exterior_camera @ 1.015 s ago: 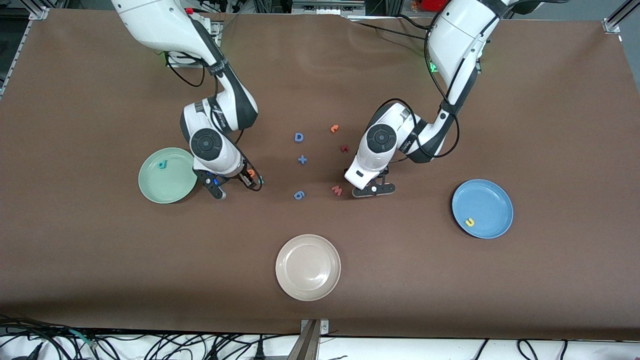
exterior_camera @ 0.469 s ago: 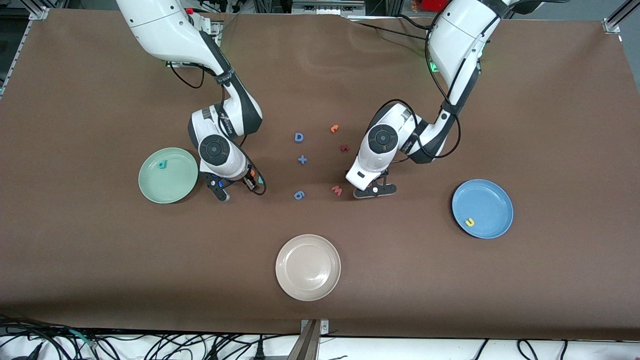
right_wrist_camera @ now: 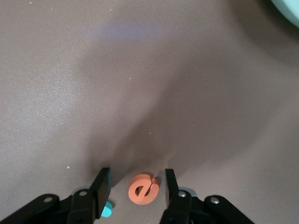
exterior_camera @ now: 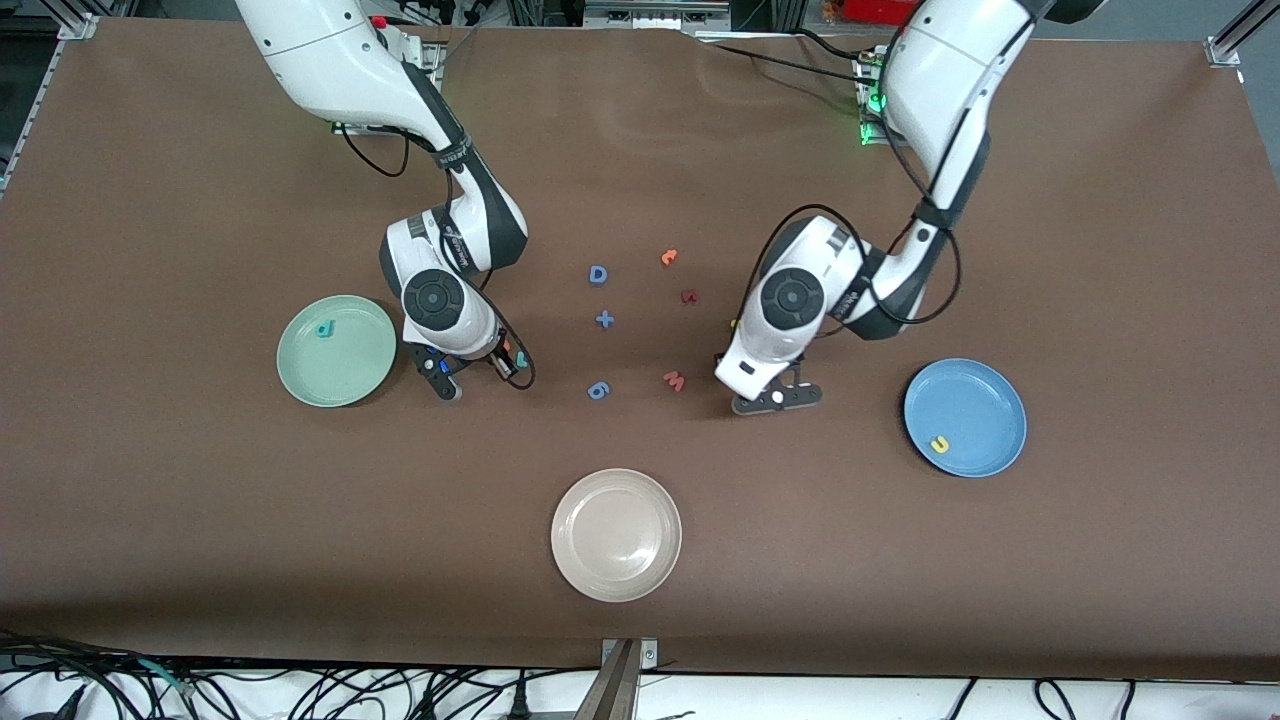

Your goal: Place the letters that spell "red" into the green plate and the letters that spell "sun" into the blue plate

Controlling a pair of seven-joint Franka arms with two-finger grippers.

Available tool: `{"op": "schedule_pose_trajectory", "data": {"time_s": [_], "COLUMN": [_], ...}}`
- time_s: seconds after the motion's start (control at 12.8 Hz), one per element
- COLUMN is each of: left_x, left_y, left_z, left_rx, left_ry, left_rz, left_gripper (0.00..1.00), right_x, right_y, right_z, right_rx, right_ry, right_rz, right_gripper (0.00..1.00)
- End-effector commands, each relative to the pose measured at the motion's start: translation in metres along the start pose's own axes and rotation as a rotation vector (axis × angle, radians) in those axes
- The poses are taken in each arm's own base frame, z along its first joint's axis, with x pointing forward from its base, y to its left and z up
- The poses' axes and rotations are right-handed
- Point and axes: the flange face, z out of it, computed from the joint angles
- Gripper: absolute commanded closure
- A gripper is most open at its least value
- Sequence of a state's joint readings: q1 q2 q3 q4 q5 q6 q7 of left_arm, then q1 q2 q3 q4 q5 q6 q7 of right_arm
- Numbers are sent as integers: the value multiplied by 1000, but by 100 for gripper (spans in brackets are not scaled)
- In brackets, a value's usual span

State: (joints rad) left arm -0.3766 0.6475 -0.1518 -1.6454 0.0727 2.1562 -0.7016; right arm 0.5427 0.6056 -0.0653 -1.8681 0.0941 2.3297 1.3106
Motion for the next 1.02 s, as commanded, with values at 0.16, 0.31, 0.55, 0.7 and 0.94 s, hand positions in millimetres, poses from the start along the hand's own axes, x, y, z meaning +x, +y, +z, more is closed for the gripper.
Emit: {"op": "schedule_pose_trajectory", "data": {"time_s": [0.16, 0.31, 0.55, 0.7, 0.94], "left_x": [60, 84, 115, 123, 128], "left_y": [-97, -159, -258, -297, -316], "left_z": [-46, -43, -36, -29, -6], "left_rx": [49, 52, 15, 30, 61], "left_ry": [-130, -172, -200, -204, -224], "left_rz": [84, 105, 156, 178, 178], "left_gripper": [99, 99, 99, 98, 59], "right_x": [-11, -17, -19, -20, -19], "right_y": [-2, -3, -1, -1, 3], "right_z": [2, 2, 5, 6, 11], "right_rx": [-7, -7, -14, -16, -27], "right_ry": [-16, -21, -23, -23, -25], "right_rz": [18, 22, 21, 20, 20], "right_gripper": [45, 44, 44, 45, 47]}}
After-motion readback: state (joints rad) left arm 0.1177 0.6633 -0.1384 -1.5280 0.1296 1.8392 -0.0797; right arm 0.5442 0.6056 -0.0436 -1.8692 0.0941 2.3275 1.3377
